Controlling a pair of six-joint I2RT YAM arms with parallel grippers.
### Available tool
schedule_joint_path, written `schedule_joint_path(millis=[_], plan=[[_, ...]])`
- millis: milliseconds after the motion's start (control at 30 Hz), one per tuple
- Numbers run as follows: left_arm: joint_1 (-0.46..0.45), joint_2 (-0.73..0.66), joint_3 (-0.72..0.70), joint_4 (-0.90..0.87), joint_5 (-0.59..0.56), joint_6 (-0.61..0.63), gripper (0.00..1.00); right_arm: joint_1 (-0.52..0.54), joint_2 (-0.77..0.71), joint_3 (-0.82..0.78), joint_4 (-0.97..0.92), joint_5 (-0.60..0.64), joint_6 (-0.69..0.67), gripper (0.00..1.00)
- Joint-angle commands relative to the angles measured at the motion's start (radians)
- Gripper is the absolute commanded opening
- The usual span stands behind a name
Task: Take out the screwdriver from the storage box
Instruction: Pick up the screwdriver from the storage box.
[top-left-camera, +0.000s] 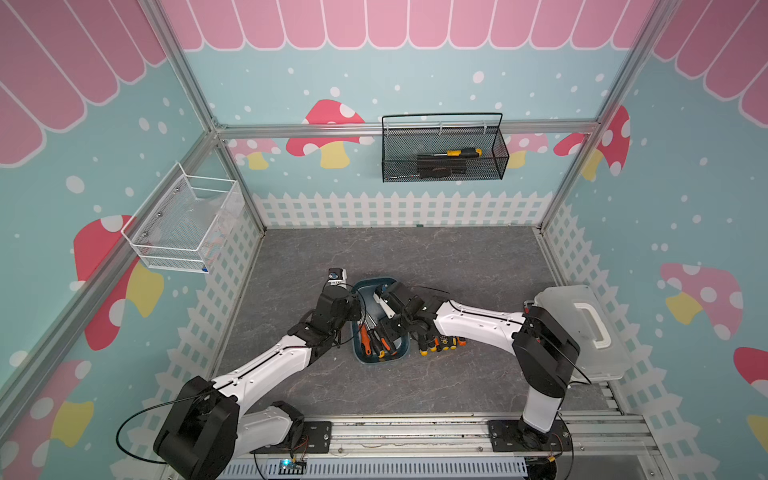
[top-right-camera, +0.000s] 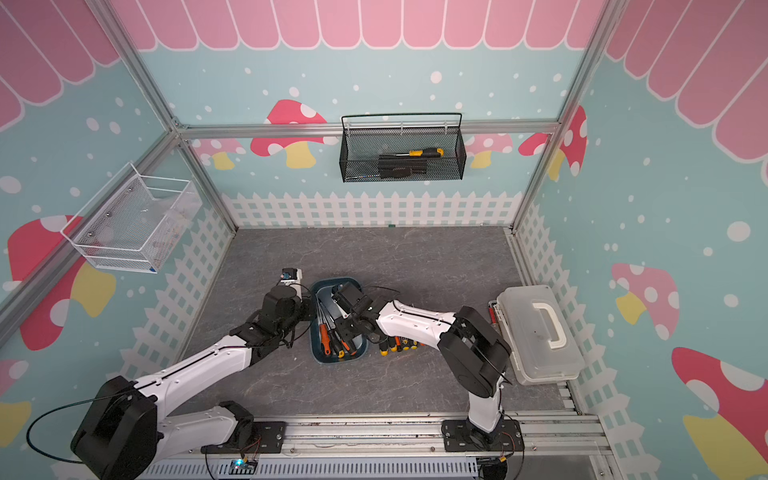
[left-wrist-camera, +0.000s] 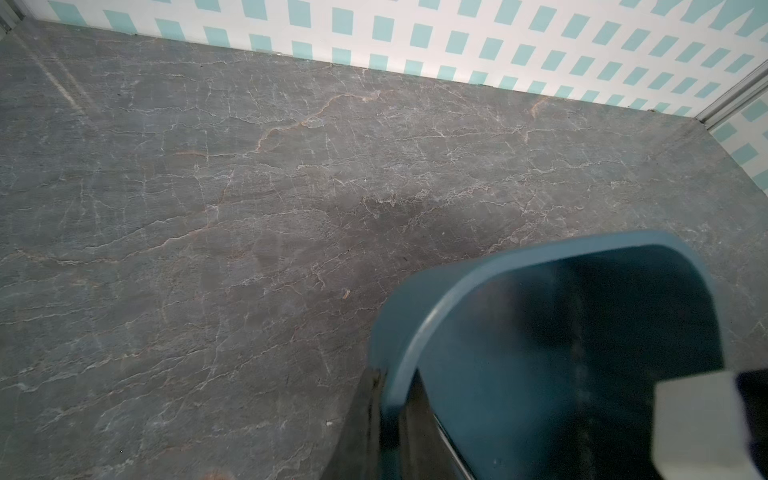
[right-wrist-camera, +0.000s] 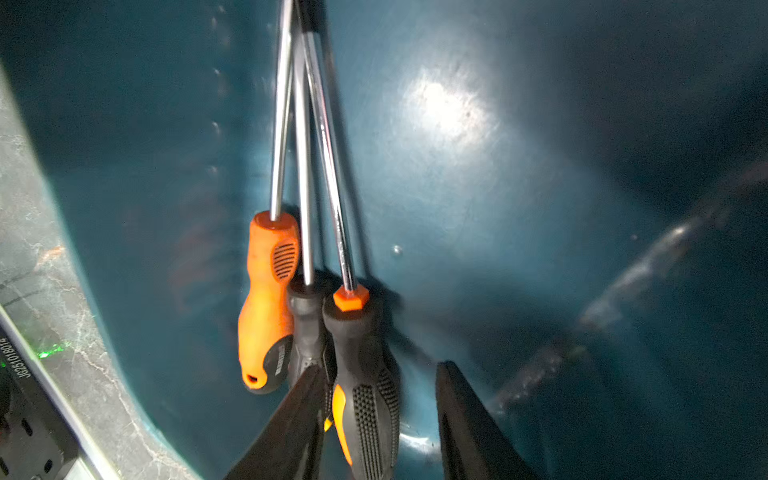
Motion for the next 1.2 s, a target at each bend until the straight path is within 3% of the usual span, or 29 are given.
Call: schedule_joint_path(millis=[0, 633, 1167], plan=[[0.000, -0.011, 0.036, 0.011, 0.003, 0.013, 0.00, 0.005, 0.027, 0.020, -0.016, -0.006, -0.017, 0.46], [0.000, -0.020, 0.015, 0.021, 0.003, 0.004, 0.00, 0.003, 0.152, 0.094, -0.104, 0.034, -0.012, 0.44], [0.000, -0.040, 0.001, 0.024, 0.000, 0.005, 0.00, -0.015, 0.229, 0.142, -0.112, 0.013, 0.014, 0.22]])
